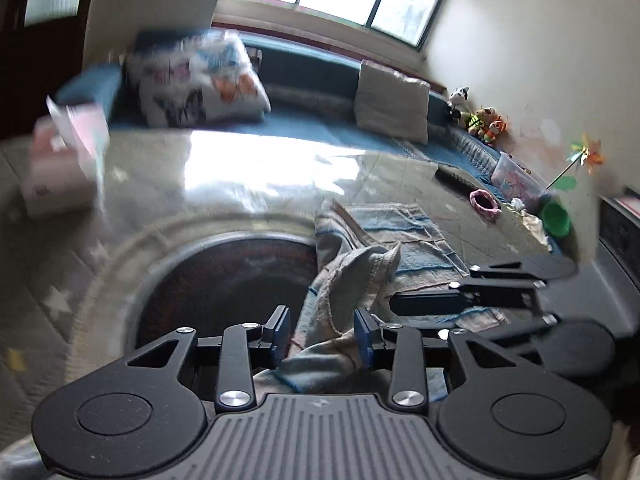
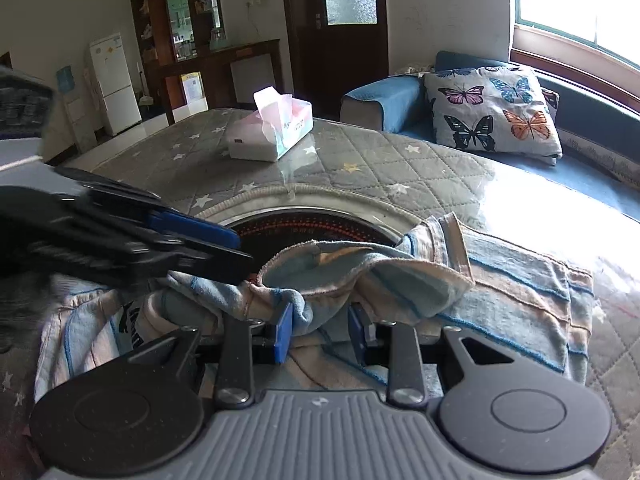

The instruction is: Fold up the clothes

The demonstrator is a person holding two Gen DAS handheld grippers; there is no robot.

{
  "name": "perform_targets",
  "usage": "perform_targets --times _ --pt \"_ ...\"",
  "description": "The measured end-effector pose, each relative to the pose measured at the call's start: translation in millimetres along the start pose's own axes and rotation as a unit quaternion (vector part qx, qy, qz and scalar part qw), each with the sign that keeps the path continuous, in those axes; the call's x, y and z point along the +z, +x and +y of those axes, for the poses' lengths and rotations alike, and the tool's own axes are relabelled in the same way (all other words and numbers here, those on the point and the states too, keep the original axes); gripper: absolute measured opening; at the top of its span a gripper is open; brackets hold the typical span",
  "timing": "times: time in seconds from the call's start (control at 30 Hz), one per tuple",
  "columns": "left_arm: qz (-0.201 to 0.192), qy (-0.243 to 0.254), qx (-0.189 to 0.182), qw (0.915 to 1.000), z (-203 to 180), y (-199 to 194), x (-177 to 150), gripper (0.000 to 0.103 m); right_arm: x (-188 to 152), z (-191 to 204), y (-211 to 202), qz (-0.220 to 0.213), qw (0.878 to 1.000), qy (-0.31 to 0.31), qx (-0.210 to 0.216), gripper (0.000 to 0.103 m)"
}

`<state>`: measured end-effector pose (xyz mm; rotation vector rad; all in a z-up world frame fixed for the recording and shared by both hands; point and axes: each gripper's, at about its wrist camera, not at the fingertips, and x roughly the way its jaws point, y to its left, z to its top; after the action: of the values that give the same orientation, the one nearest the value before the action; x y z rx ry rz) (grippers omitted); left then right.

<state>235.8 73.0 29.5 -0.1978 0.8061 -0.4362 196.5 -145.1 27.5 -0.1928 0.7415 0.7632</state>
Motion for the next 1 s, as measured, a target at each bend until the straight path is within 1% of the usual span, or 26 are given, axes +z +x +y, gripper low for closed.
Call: perform_targets --times 0.03,0.07,0.1,0.13,0.17,0.2,0.27,0.33,0.4,0.47,0.5,0.57,0.67,0.77,0.8,0.83,0.87,0.9,0.93,0.97,1.0 --pt "0.01 -0.008 -0.005 0.9999 3 6 2 0.038 0 0 -1 -0.002 1.0 0.001 0.0 0.029" --pt "0.018 -0.013 -0.006 0.9997 4 12 3 0.035 0 0 -2 -0.003 1.0 0.001 0.0 0.029" --pt "0.024 -0.015 -0.003 0.9996 5 16 4 0.021 -1 1 -3 -0.004 1.0 0.001 0.0 0.03" --pt "0.026 -0.015 -0.001 0.9995 6 18 4 0.01 -1 0 -4 -0.006 1.0 0.001 -0.001 0.03" --pt "0.023 -0.013 0.005 0.9996 7 18 5 0.005 0 0 -7 -0.009 1.0 0.0 -0.003 0.03" --pt "0.016 -0.009 0.014 0.9997 8 17 7 0.002 1 -2 -9 -0.012 1.0 0.001 -0.005 0.03" --pt "-0.002 0.004 0.039 0.9992 11 11 16 0.001 2 -9 -17 -0.019 1.0 0.009 -0.014 0.03" --pt "-0.021 0.022 0.073 0.9969 14 4 30 0.001 2 -19 -23 -0.023 0.999 0.017 -0.03 0.03" --pt "-0.039 0.052 0.12 0.9906 17 0 45 0.001 2 -31 -25 -0.021 0.998 0.028 -0.055 0.03" --pt "-0.054 0.081 0.166 0.9814 21 0 60 0.001 2 -44 -24 -0.017 0.995 0.042 -0.085 0.03" --pt "-0.059 0.083 0.187 0.9771 26 1 67 0.001 1 -52 -23 -0.015 0.994 0.051 -0.1 0.03" --pt "-0.065 0.065 0.225 0.9699 40 3 77 0.001 0 -69 -19 -0.01 0.989 0.074 -0.128 0.03" --pt "-0.072 0.033 0.28 0.9568 63 6 91 0.002 -3 -92 -14 -0.002 0.981 0.112 -0.157 0.03" --pt "-0.063 -0.005 0.303 0.9509 84 1 82 0.004 -8 -110 -11 0.002 0.976 0.132 -0.175 0.03" --pt "-0.059 -0.016 0.303 0.9511 89 -2 77 0.004 -10 -115 -10 0.001 0.974 0.136 -0.18 0.03" --pt "-0.053 -0.022 0.291 0.9549 90 -6 71 0.004 -12 -121 -10 0.0 0.973 0.141 -0.184 0.03" --pt "-0.046 -0.022 0.275 0.96 88 -8 63 0.007 -14 -127 -10 -0.001 0.971 0.147 -0.188 0.03" --pt "-0.04 -0.023 0.259 0.9648 86 -11 56 0.016 -15 -132 -10 -0.002 0.969 0.152 -0.193 0.03" --pt "-0.034 -0.02 0.25 0.9675 84 -11 50 0.023 -16 -138 -9 -0.003 0.968 0.157 -0.197 0.03" --pt "-0.029 -0.014 0.248 0.9683 82 -8 46 0.037 -16 -143 -8 -0.004 0.966 0.162 -0.2 0.03" --pt "-0.023 -0.008 0.246 0.969 79 -5 42 0.042 -16 -147 -5 -0.006 0.965 0.166 -0.201 0.03"
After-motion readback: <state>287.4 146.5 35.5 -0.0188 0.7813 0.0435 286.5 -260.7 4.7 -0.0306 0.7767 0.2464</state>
